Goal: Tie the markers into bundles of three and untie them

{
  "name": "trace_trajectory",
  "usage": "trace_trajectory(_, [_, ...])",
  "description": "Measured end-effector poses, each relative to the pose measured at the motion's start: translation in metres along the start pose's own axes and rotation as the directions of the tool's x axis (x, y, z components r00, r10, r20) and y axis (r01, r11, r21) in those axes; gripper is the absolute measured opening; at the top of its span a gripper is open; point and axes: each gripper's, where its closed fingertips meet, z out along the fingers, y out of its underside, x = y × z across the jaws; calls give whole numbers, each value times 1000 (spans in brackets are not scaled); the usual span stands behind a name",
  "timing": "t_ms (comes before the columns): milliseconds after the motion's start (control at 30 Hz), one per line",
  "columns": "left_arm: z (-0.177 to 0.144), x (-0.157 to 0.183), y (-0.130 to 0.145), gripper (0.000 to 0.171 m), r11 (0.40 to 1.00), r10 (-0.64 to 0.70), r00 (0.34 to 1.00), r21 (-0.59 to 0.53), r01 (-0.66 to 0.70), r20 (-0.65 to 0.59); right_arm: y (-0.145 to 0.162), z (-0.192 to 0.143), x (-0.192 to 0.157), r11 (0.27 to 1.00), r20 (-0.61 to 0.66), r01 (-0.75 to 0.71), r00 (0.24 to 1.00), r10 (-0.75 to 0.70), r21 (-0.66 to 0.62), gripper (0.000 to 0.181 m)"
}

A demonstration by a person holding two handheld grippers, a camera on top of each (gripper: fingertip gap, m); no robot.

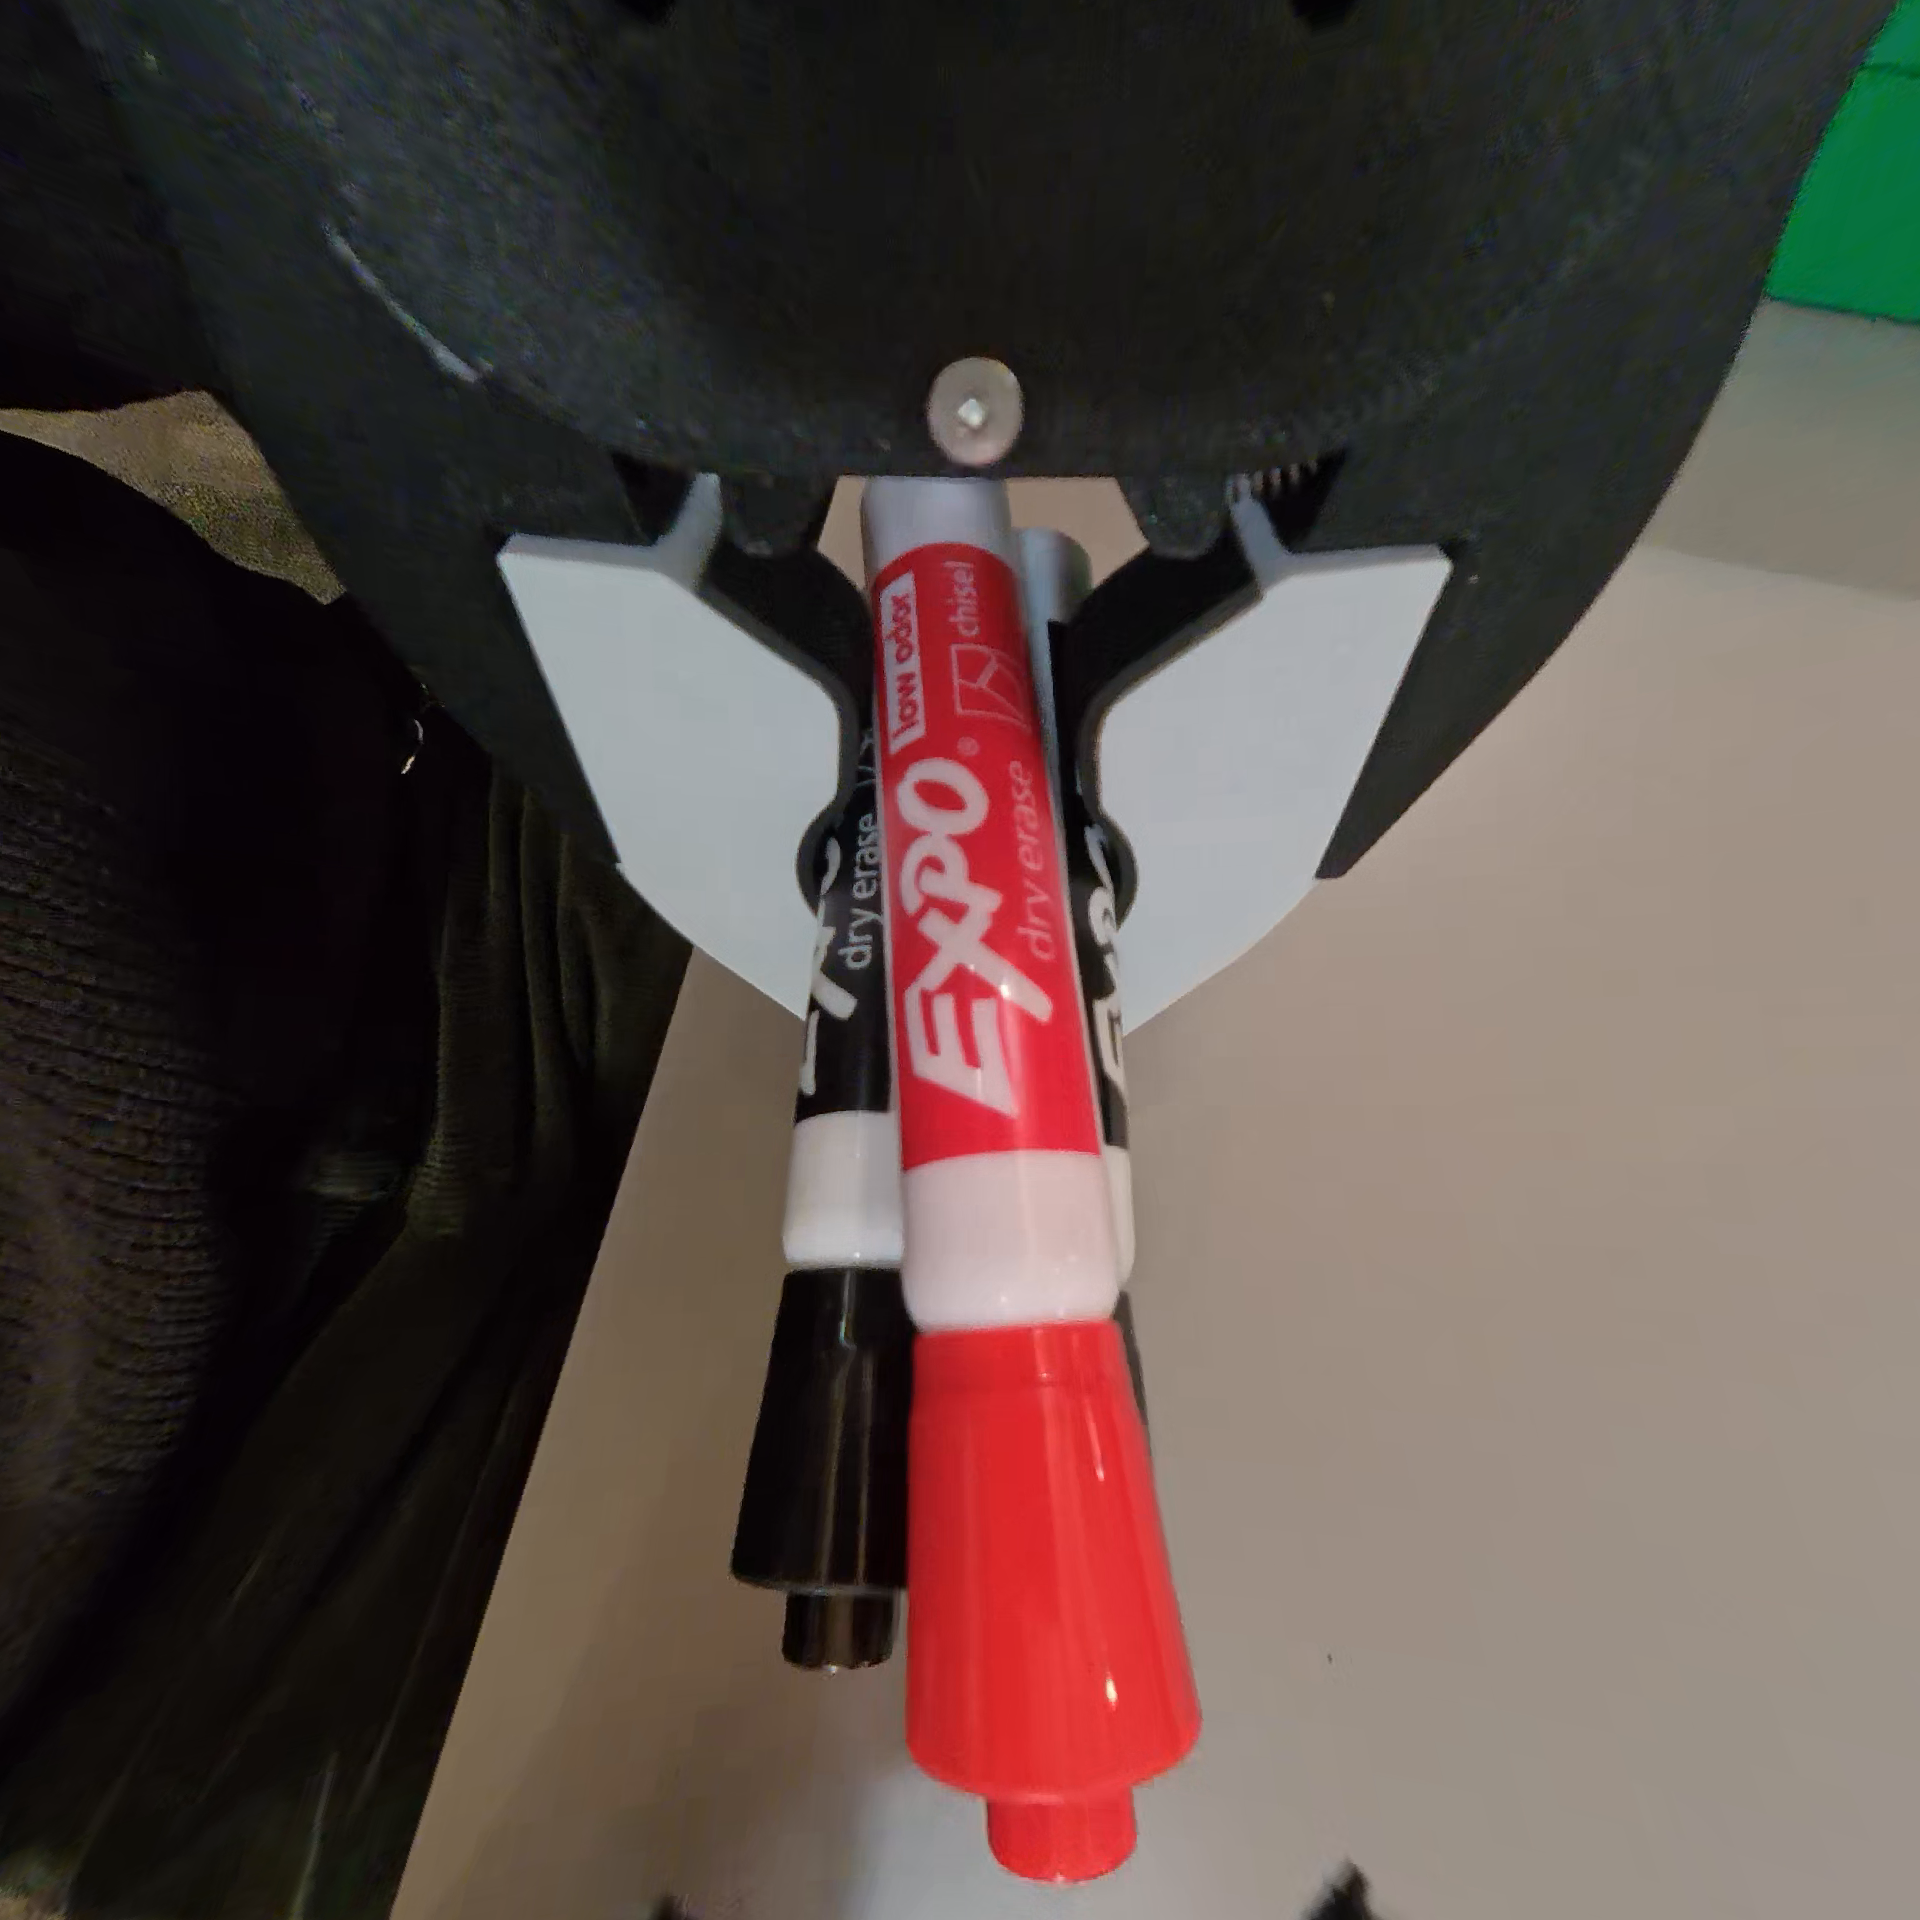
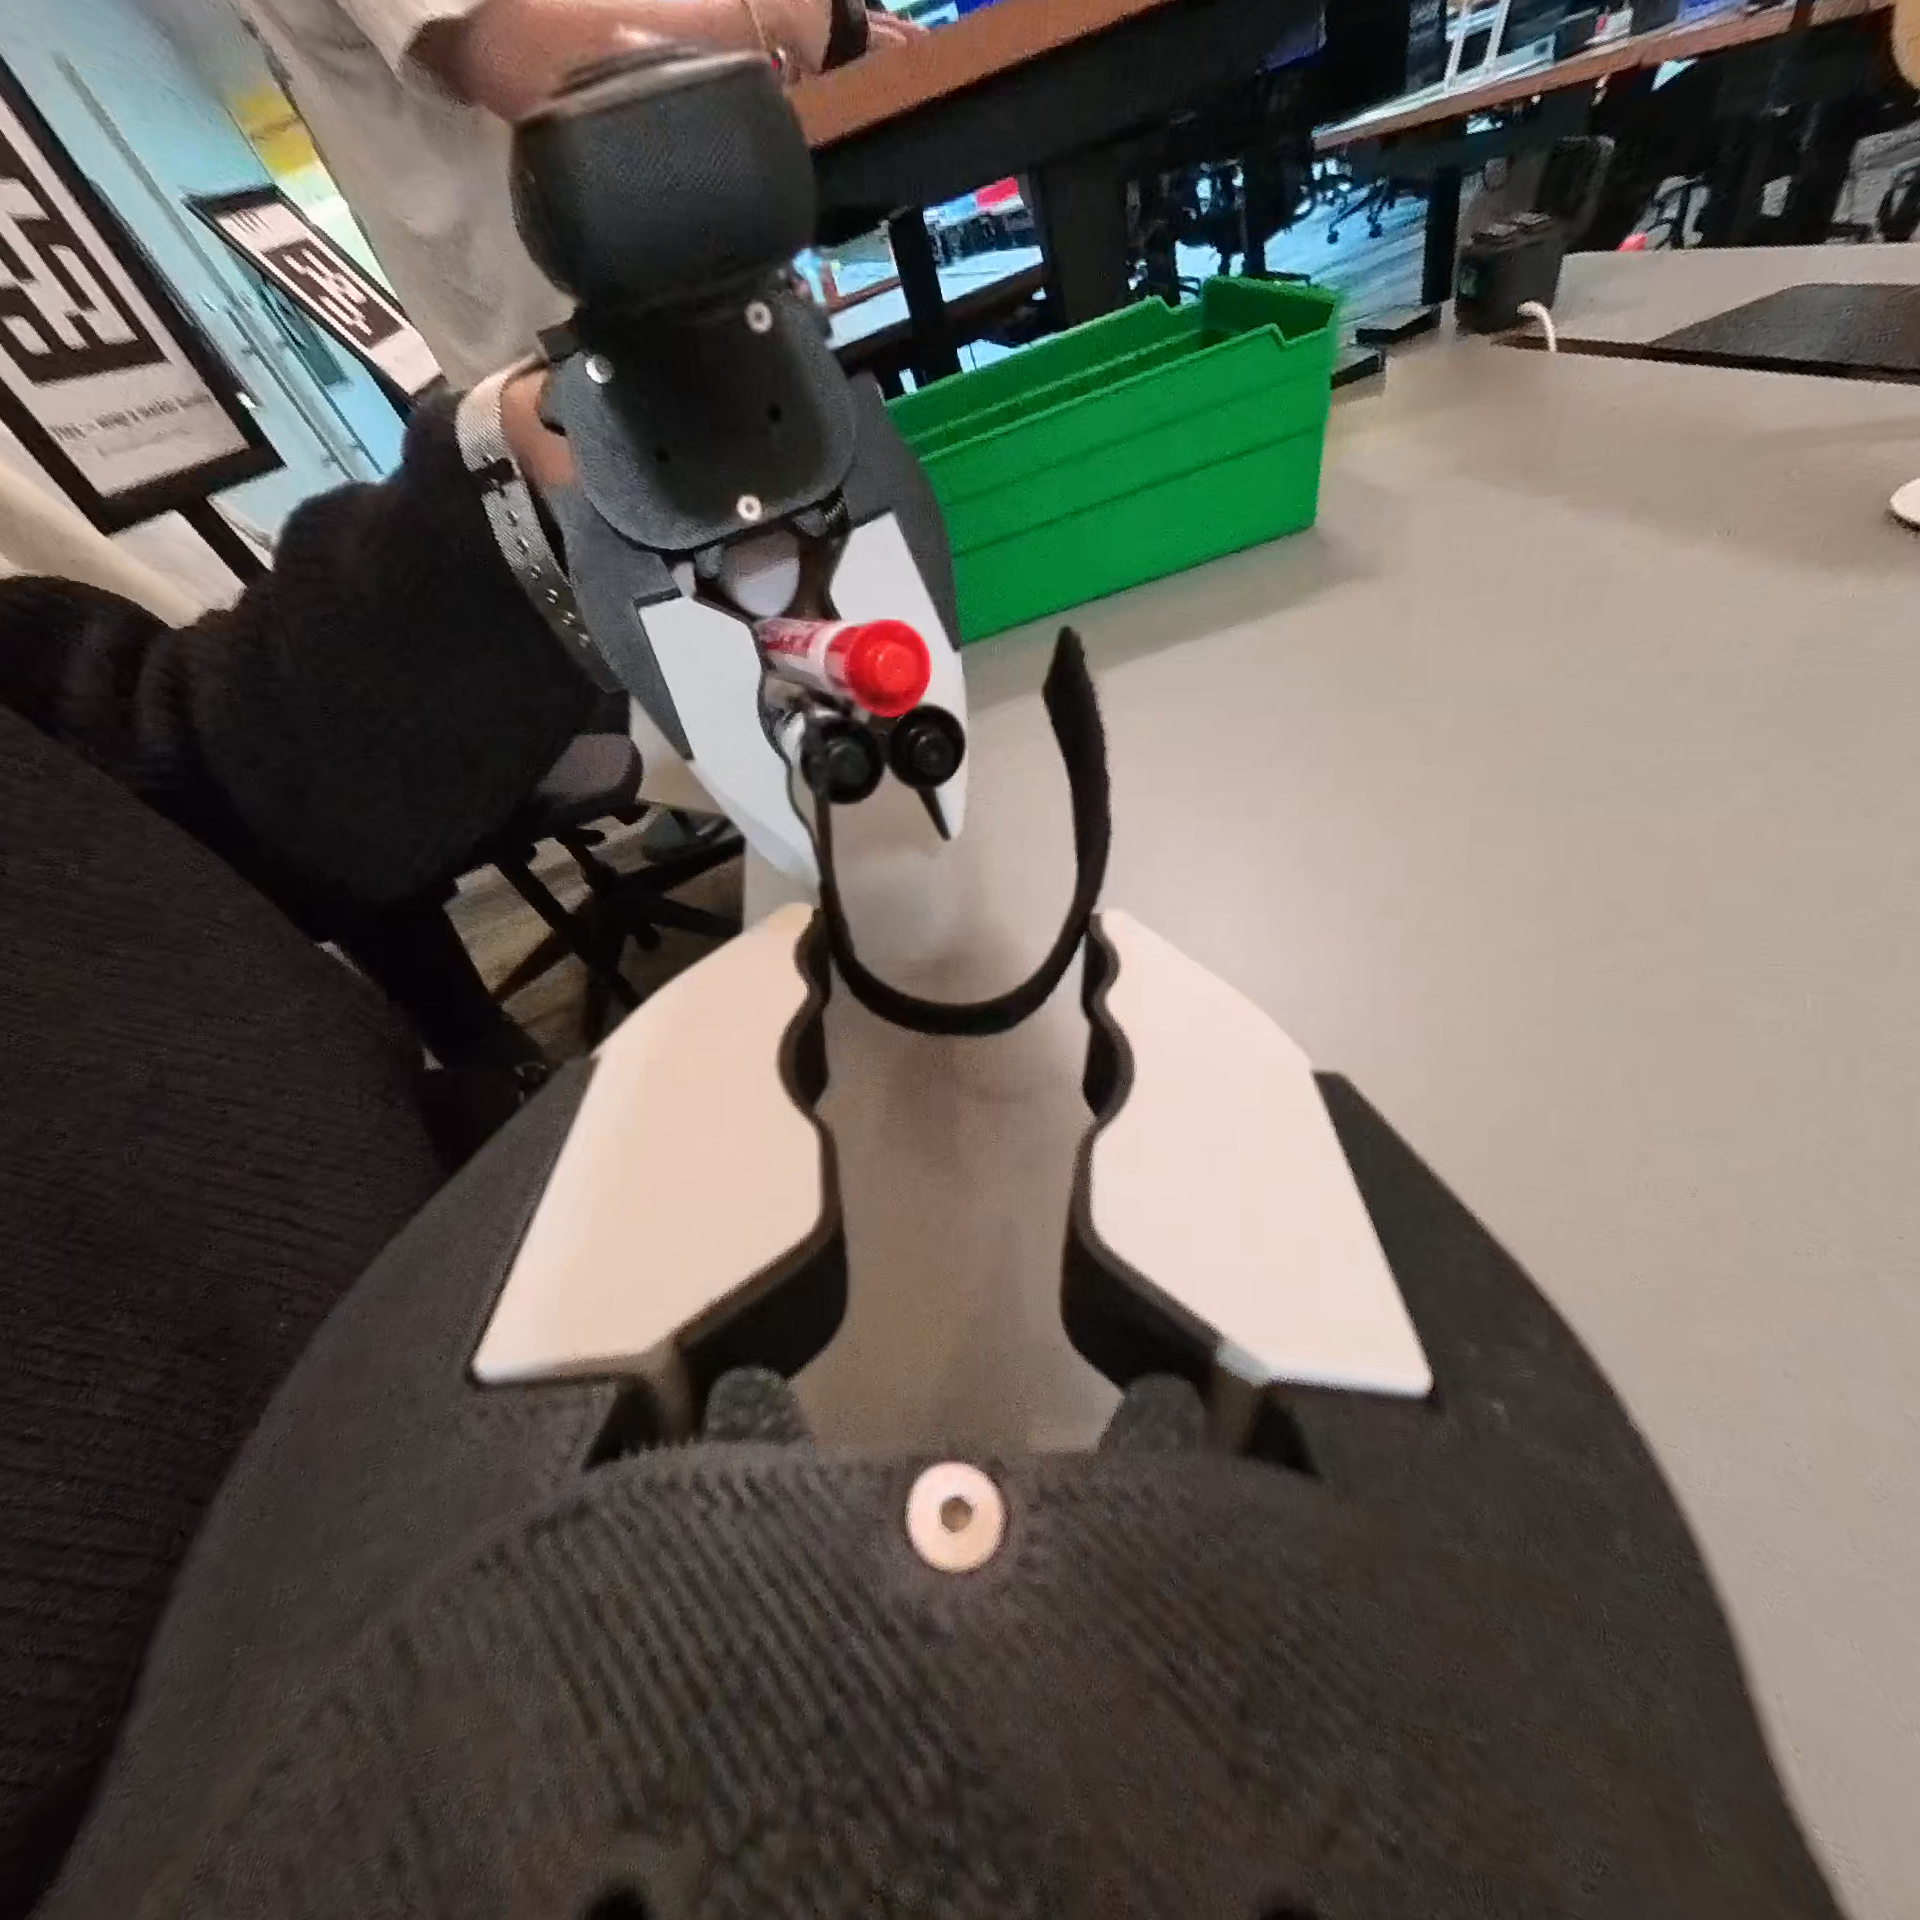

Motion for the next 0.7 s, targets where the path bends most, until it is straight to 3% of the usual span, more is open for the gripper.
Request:
trace_trajectory(300, [-8,4,-5,43,999,-2,1000,35,2,-15,-25,31,-29,963,97,-171,983,154,207,56])
trace_trajectory(700, [-5,12,-10,43,999,25,999,25,-24,-31,-16,55,-37,946,113,-250,966,231,205,52])
